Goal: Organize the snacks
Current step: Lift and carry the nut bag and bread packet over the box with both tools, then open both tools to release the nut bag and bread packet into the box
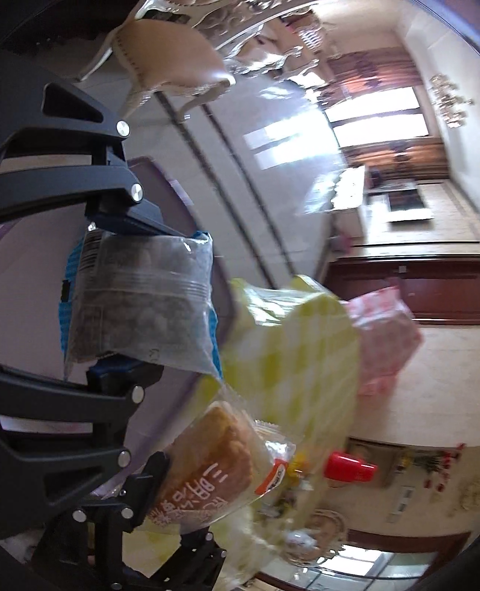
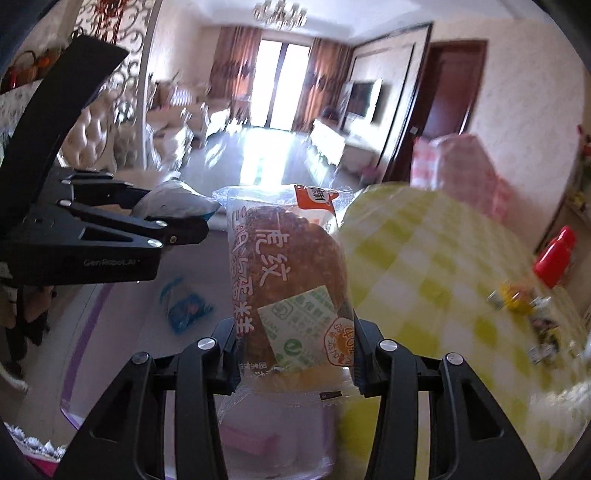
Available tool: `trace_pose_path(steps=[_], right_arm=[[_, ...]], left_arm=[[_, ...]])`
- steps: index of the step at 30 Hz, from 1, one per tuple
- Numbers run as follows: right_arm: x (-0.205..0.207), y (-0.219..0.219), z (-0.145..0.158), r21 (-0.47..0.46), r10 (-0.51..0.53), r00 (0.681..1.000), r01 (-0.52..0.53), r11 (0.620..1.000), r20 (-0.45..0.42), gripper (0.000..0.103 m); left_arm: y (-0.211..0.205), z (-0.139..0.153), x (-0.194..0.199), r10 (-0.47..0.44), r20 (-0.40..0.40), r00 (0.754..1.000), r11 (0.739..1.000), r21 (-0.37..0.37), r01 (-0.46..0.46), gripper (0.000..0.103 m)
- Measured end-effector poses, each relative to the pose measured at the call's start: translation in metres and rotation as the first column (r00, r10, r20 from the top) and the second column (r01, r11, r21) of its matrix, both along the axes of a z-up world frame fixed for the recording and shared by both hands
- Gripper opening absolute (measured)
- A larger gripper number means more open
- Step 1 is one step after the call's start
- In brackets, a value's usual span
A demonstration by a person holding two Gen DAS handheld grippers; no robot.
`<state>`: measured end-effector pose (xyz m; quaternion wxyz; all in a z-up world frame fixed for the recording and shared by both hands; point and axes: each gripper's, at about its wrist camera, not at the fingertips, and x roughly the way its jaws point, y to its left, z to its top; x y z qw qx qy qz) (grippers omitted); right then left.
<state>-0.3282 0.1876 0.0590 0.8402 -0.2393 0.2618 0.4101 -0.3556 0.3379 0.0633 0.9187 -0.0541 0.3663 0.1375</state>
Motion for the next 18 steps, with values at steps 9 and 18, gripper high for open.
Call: trace_pose_path(steps=[9,18], right_arm=[[0.008,0.017,-0.056,-0.109,0.001,0.996,-0.010,0.994,-0.088,0.044],[0.008,0.025,-0.077,-0.146,0.012,0.992,-0.030,0.989,-0.123,0.045]], left_arm=[[0.018,-0.063,0.012,0.023,-0.144,0.989,0.998,-0.056,-0.031,0.052],[0.035,-0.084,0.012,0.063,-0.205,0.977,0.996,-0.053,-0.076,0.052]])
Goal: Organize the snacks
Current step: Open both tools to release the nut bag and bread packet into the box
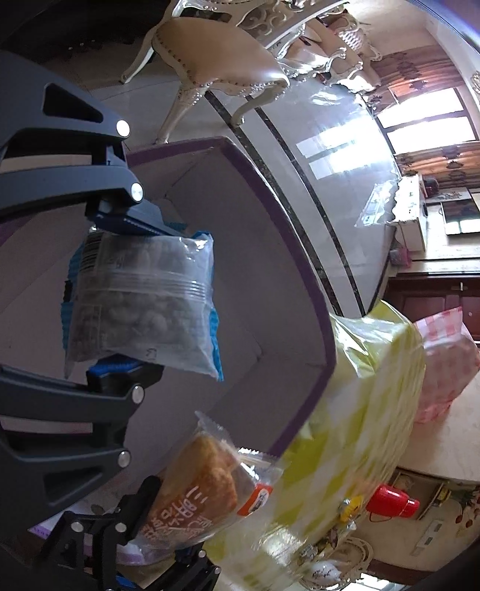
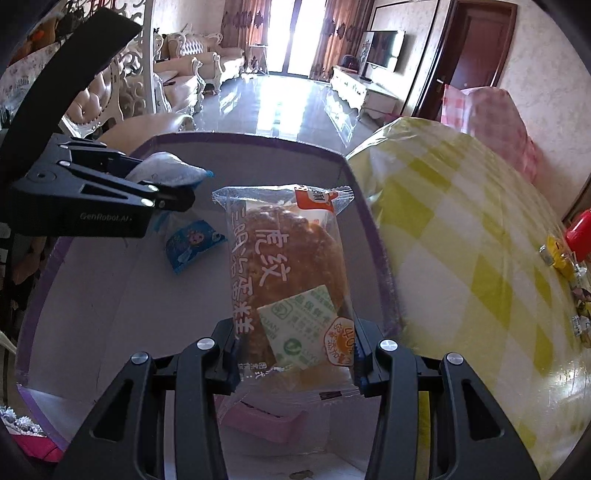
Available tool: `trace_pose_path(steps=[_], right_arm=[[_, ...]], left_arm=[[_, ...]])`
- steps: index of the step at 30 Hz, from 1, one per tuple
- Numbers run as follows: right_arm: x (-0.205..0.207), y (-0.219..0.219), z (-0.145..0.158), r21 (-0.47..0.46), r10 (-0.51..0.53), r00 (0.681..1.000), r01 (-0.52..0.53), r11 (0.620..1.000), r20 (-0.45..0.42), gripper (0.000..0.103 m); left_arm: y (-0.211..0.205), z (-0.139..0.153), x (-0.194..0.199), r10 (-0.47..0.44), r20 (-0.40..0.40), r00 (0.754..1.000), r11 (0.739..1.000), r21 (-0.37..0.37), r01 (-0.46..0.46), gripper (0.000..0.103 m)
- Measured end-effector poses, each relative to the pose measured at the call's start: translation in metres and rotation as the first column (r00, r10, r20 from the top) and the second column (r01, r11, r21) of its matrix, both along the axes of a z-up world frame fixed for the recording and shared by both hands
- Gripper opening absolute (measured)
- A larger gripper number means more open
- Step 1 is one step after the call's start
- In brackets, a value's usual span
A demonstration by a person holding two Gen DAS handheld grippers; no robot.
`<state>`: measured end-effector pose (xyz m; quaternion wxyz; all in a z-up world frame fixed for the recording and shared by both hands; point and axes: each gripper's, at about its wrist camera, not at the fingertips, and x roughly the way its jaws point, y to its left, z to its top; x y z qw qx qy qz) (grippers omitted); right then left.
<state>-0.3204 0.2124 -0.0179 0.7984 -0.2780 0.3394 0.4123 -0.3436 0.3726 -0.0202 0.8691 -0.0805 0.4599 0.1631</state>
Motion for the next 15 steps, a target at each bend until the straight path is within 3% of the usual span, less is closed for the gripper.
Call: trace_pose_path(steps=[4,6,8,11,15], right_arm=[[-0.005,0.004,-0.009,-0.026,0.022,1.000,-0.022,0.999,-0.018,0.045],[-0.007,0.004,-0.011,-0.034,0.033,0.999,-0.034,0.999,-0.024,0.046],[-0.011,0.003,-0.009,-0.028,0.041,0.999,-0.042,0.999,-0.010,0.049],[-0.013,0.001,-0.003,-0.021,0.040,0.999,-0.039,0.999,0.015,0.060],[-0.016,-0.007,0.006,-0.004,0.039,0.998,-0.039,0.999,0.048,0.063]], left_arm=[[0.004,-0.001,0.003,0.020,-0.025,0.999,1.000,0.002,-0.020,0.057],[0.008,-0.001,0.003,0.037,-0.025,0.999,0.999,0.004,-0.037,0.073],[0.009,0.002,0.003,0.051,-0.014,0.999,0.999,0.008,-0.051,0.082],[0.010,0.008,0.004,0.064,-0.004,0.998,0.998,0.017,-0.064,0.087],[0.007,0.018,0.004,0.080,0.017,0.997,0.996,0.036,-0.081,0.094]])
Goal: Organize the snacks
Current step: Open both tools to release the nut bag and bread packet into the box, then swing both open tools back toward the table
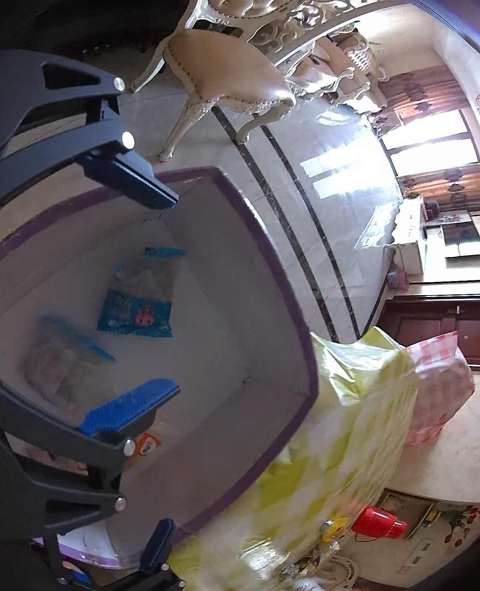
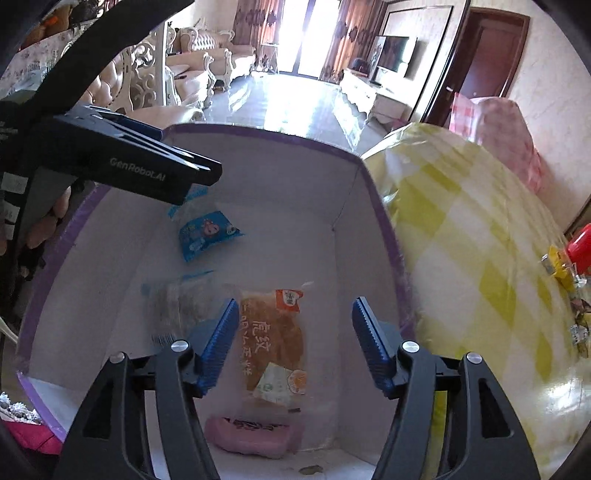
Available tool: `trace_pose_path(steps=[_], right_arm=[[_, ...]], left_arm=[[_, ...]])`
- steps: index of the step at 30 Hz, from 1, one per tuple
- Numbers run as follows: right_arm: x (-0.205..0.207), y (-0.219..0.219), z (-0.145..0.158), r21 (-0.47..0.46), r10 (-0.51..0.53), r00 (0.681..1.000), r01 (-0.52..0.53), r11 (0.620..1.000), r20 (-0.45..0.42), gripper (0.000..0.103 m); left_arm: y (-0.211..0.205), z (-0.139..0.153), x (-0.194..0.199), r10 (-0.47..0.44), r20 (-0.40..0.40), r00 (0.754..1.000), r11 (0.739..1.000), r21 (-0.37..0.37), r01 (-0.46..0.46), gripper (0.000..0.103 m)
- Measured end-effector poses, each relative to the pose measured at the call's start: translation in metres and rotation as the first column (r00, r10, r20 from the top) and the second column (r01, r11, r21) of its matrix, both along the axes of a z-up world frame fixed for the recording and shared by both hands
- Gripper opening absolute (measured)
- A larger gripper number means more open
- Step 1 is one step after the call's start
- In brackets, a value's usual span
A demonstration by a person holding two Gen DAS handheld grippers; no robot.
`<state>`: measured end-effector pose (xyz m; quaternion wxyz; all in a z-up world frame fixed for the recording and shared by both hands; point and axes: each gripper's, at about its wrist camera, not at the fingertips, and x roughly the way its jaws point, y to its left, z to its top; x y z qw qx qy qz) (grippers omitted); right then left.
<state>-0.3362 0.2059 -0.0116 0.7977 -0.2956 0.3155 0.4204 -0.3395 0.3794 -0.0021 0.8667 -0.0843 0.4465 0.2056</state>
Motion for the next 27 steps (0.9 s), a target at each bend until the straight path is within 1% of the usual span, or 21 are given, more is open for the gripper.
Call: trace_pose_path(steps=[5,11,14,18,19,21,22,24,26,27], right_arm=[[-0.003,-0.011,0.014,0.030,-0.004,0.999,0.003,1.000,0.038,0.067],[-0.003,-0.035,0.034,0.082,-0.031,0.997,0.025,0.996,0.073,0.071],[0.010,-0.062,0.046,0.122,-0.078,0.993,0.066,0.990,0.094,0.075],[0.035,-0.107,0.059,0.193,-0.169,0.982,0.152,0.969,0.079,0.084],[0.044,-0.122,0.062,0.212,-0.204,0.976,0.185,0.960,0.074,0.086],[0.063,-0.152,0.065,0.235,-0.277,0.958,0.255,0.938,0.068,0.086],[0.072,-0.167,0.066,0.243,-0.309,0.949,0.286,0.927,0.063,0.086],[0.091,-0.202,0.070,0.272,-0.387,0.921,0.362,0.892,0.043,0.086],[0.113,-0.243,0.074,0.313,-0.478,0.879,0.453,0.835,0.003,0.088],[0.127,-0.269,0.076,0.329,-0.530,0.847,0.509,0.796,-0.028,0.088]], left_arm=[[-0.015,0.019,0.006,-0.013,0.019,1.000,0.999,0.048,0.012,0.097],[-0.045,0.038,0.019,-0.060,0.024,0.998,0.993,0.099,0.057,0.099],[-0.068,0.048,0.034,-0.082,0.026,0.996,0.989,0.125,0.078,0.101],[-0.110,0.061,0.062,-0.122,0.056,0.991,0.985,0.133,0.114,0.101],[-0.121,0.063,0.070,-0.137,0.064,0.988,0.983,0.135,0.128,0.101],[-0.147,0.069,0.090,-0.179,0.074,0.981,0.975,0.146,0.167,0.101],[-0.169,0.071,0.106,-0.210,0.074,0.975,0.967,0.159,0.197,0.101],[-0.204,0.075,0.133,-0.251,0.076,0.965,0.956,0.179,0.234,0.101],[-0.236,0.080,0.160,-0.294,0.099,0.951,0.945,0.180,0.273,0.101],[-0.254,0.082,0.178,-0.313,0.116,0.943,0.941,0.174,0.291,0.101]])
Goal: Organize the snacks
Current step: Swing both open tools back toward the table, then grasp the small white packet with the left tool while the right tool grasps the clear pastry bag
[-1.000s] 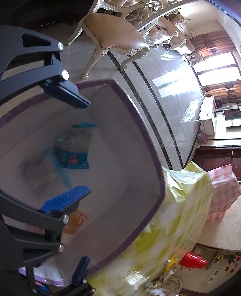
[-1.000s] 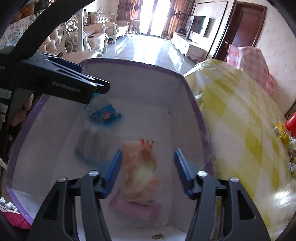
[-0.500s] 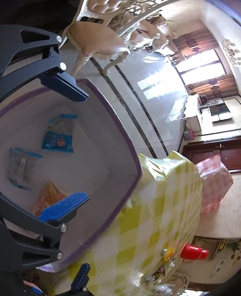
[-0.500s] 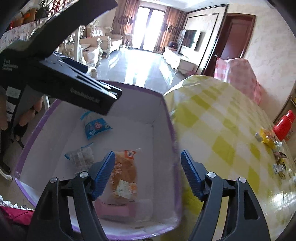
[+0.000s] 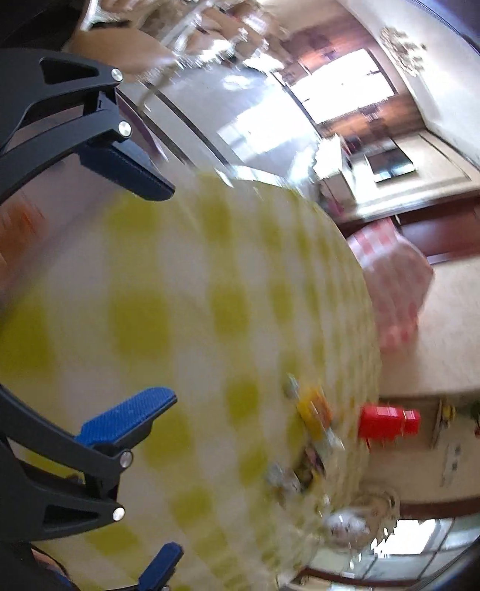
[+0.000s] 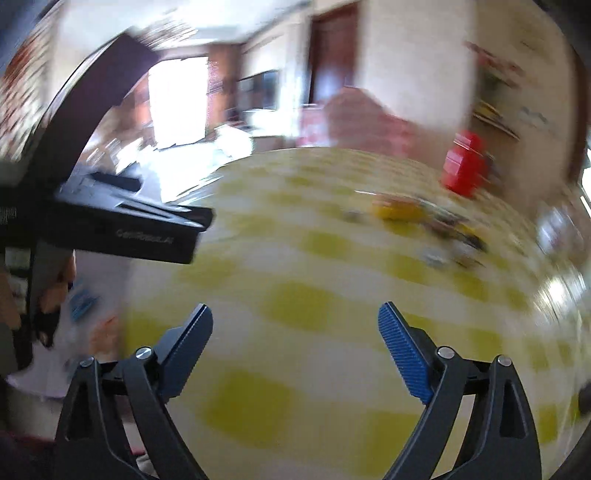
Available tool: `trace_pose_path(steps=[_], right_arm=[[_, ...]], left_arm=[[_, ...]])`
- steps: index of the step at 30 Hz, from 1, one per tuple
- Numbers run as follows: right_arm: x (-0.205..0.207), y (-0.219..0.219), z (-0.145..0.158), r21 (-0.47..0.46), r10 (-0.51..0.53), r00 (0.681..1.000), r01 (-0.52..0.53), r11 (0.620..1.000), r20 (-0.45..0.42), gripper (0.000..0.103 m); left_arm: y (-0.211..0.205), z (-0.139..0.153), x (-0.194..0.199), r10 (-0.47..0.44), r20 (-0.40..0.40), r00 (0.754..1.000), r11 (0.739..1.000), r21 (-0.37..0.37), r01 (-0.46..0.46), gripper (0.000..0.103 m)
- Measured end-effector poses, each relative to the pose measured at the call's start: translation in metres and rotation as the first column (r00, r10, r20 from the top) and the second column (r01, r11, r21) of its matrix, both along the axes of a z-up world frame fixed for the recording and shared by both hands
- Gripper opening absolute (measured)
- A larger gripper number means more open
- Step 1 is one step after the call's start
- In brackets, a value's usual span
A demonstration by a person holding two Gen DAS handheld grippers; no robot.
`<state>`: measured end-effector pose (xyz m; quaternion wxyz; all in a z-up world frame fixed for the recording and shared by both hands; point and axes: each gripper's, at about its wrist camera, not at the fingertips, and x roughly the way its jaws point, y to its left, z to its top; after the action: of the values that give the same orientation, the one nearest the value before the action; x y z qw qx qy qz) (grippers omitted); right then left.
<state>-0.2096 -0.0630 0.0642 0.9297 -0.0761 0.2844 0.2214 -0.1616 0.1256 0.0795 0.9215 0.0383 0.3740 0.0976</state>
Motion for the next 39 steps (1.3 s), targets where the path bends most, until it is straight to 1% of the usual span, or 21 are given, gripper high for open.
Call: trace_pose_path(steps=[2,4,6,9,12,13,16,18,20,21,23,25,26,27,29,31,33,35,37,38,39], right_arm=[[0.020,-0.040,-0.001,0.036,-0.098,0.995,0.099,0.994,-0.027,0.088],[0.042,-0.083,-0.005,0.063,-0.194,0.979,0.198,0.978,-0.060,0.088],[0.060,-0.114,-0.012,0.080,-0.257,0.962,0.265,0.961,-0.095,0.088],[0.093,-0.159,-0.021,0.110,-0.332,0.930,0.350,0.930,-0.156,0.088],[0.125,-0.192,-0.027,0.137,-0.396,0.896,0.426,0.894,-0.199,0.088],[0.139,-0.203,-0.029,0.153,-0.415,0.884,0.451,0.879,-0.216,0.088],[0.176,-0.229,-0.029,0.201,-0.464,0.848,0.516,0.833,-0.255,0.088],[0.204,-0.249,-0.027,0.238,-0.506,0.813,0.572,0.785,-0.288,0.088],[0.235,-0.265,-0.026,0.260,-0.537,0.784,0.614,0.746,-0.312,0.088],[0.256,-0.274,-0.026,0.266,-0.558,0.767,0.636,0.724,-0.317,0.088],[0.301,-0.290,-0.026,0.264,-0.603,0.732,0.679,0.685,-0.317,0.088],[0.344,-0.302,-0.033,0.271,-0.622,0.704,0.708,0.652,-0.342,0.088],[0.371,-0.306,-0.038,0.257,-0.636,0.677,0.733,0.630,-0.371,0.088],[0.393,-0.309,-0.043,0.245,-0.641,0.659,0.747,0.617,-0.394,0.088],[0.432,-0.312,-0.050,0.238,-0.638,0.637,0.764,0.600,-0.434,0.088],[0.468,-0.313,-0.056,0.230,-0.644,0.604,0.788,0.571,-0.470,0.088],[0.494,-0.308,-0.058,0.207,-0.659,0.584,0.801,0.562,-0.473,0.089],[0.508,-0.300,-0.059,0.163,-0.683,0.574,0.806,0.569,-0.451,0.089],[0.523,-0.286,-0.061,0.048,-0.734,0.555,0.809,0.586,-0.391,0.089],[0.528,-0.278,-0.063,-0.015,-0.750,0.553,0.801,0.598,-0.362,0.090],[0.530,-0.274,-0.065,-0.048,-0.756,0.557,0.794,0.606,-0.345,0.090]], left_arm=[[-0.027,0.001,0.032,-0.018,0.021,1.000,0.999,-0.033,0.019,0.101],[-0.054,-0.001,0.065,-0.039,0.035,0.999,0.994,-0.097,0.042,0.101],[-0.081,-0.007,0.099,-0.052,0.043,0.998,0.985,-0.159,0.059,0.101],[-0.104,-0.017,0.137,-0.026,0.071,0.997,0.977,-0.210,0.040,0.101],[-0.119,-0.024,0.176,0.032,0.081,0.996,0.951,-0.309,-0.006,0.101],[-0.122,-0.026,0.189,0.066,0.089,0.994,0.932,-0.360,-0.030,0.101],[-0.127,-0.026,0.210,0.133,0.114,0.984,0.903,-0.423,-0.073,0.101],[-0.133,-0.028,0.224,0.140,0.133,0.981,0.905,-0.419,-0.072,0.101],[-0.140,-0.029,0.231,0.121,0.178,0.977,0.925,-0.376,-0.046,0.101],[-0.145,-0.032,0.233,0.110,0.208,0.972,0.941,-0.335,-0.034,0.101],[-0.145,-0.034,0.235,0.091,0.219,0.972,0.957,-0.290,-0.024,0.101],[-0.135,-0.031,0.234,0.106,0.233,0.967,0.958,-0.285,-0.036,0.101],[-0.129,-0.029,0.231,0.130,0.250,0.959,0.956,-0.287,-0.055,0.101],[-0.122,-0.028,0.229,0.162,0.264,0.951,0.952,-0.296,-0.080,0.101],[-0.107,-0.028,0.227,0.223,0.276,0.935,0.932,-0.343,-0.121,0.101],[-0.096,-0.029,0.228,0.263,0.265,0.928,0.913,-0.380,-0.150,0.101],[-0.088,-0.031,0.231,0.287,0.250,0.925,0.895,-0.415,-0.166,0.101],[-0.085,-0.033,0.232,0.293,0.232,0.927,0.880,-0.444,-0.167,0.101],[-0.086,-0.036,0.235,0.285,0.212,0.935,0.876,-0.454,-0.164,0.101],[-0.087,-0.037,0.236,0.279,0.205,0.938,0.877,-0.452,-0.162,0.101],[-0.088,-0.038,0.236,0.275,0.204,0.940,0.879,-0.450,-0.160,0.101]])
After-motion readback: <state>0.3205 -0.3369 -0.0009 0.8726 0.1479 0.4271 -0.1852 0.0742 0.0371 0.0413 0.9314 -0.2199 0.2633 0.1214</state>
